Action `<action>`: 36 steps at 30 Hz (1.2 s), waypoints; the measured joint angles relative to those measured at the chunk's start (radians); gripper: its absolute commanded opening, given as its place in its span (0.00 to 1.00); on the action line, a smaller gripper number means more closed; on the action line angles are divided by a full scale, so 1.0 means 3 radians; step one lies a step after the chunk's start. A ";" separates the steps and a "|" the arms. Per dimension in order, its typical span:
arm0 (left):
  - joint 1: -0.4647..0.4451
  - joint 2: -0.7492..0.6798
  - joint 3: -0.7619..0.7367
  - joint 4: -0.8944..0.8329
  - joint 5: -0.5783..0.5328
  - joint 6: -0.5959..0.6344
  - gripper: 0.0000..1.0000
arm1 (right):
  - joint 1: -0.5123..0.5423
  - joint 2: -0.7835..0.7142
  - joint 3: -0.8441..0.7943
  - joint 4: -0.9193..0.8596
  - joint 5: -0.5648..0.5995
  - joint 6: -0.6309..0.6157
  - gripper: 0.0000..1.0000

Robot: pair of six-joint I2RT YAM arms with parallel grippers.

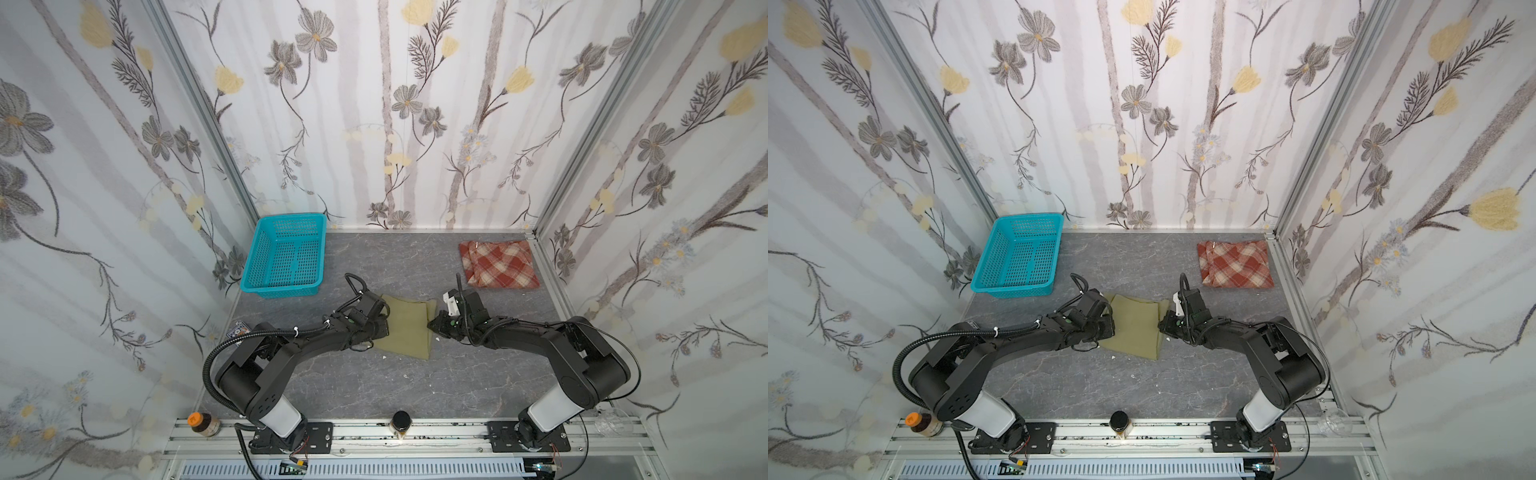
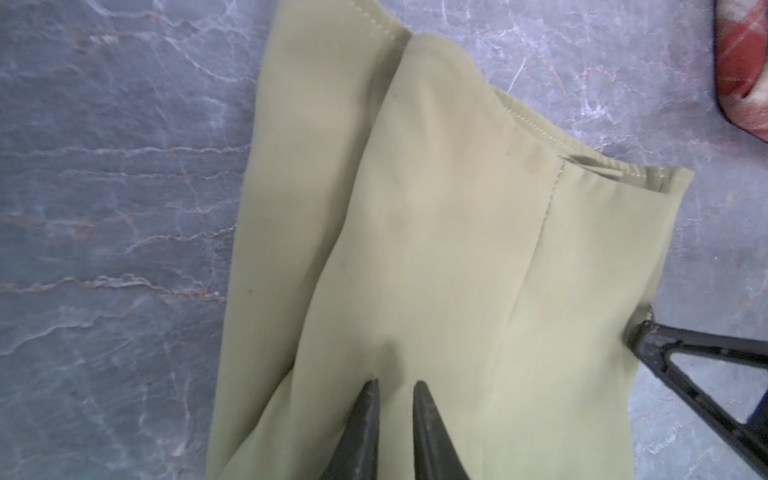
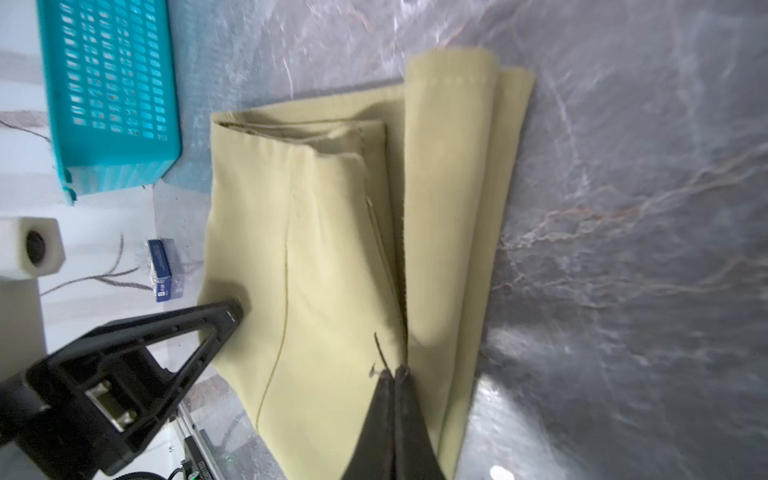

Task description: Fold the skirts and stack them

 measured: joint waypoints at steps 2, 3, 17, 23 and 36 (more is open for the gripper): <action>-0.0013 -0.0072 0.0008 -0.0004 0.0001 0.0003 0.20 | -0.0061 -0.0142 0.0050 -0.0081 -0.0004 -0.0066 0.26; -0.0019 -0.0095 0.0022 -0.0005 0.0001 0.0008 0.20 | -0.0089 -0.0207 0.0058 -0.0120 -0.0006 -0.0097 0.32; -0.0326 0.0463 0.0557 0.0011 0.0251 0.0114 0.18 | -0.0161 -0.0441 -0.0467 -0.0301 -0.0195 -0.0278 0.54; -0.0411 0.0698 0.0682 0.0028 0.0340 0.0126 0.18 | -0.0158 -0.0374 -0.0535 -0.0106 -0.0290 -0.0216 0.55; -0.0482 0.0860 0.0743 0.0117 0.0436 0.0076 0.17 | -0.0120 -0.0081 -0.0518 0.0333 -0.0434 -0.0043 0.47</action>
